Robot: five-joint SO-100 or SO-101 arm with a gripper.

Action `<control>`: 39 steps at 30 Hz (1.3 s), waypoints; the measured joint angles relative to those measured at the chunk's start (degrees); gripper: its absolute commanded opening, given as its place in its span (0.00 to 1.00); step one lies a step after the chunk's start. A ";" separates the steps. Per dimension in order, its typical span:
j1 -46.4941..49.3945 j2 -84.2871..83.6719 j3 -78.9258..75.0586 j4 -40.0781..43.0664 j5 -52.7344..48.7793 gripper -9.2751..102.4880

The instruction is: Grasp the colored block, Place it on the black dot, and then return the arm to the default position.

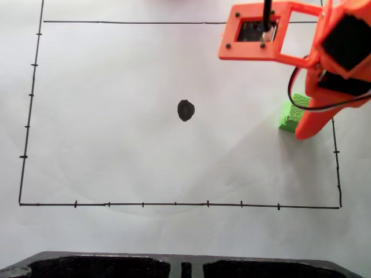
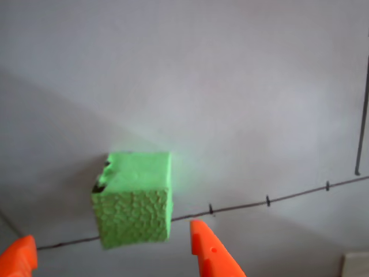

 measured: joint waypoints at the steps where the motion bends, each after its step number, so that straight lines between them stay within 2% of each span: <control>1: 0.00 -0.79 -0.35 0.00 0.00 0.40; 20: -0.35 -11.69 -8.96 2.20 -1.14 0.39; 39: -0.26 -12.74 -9.05 3.69 -5.54 0.25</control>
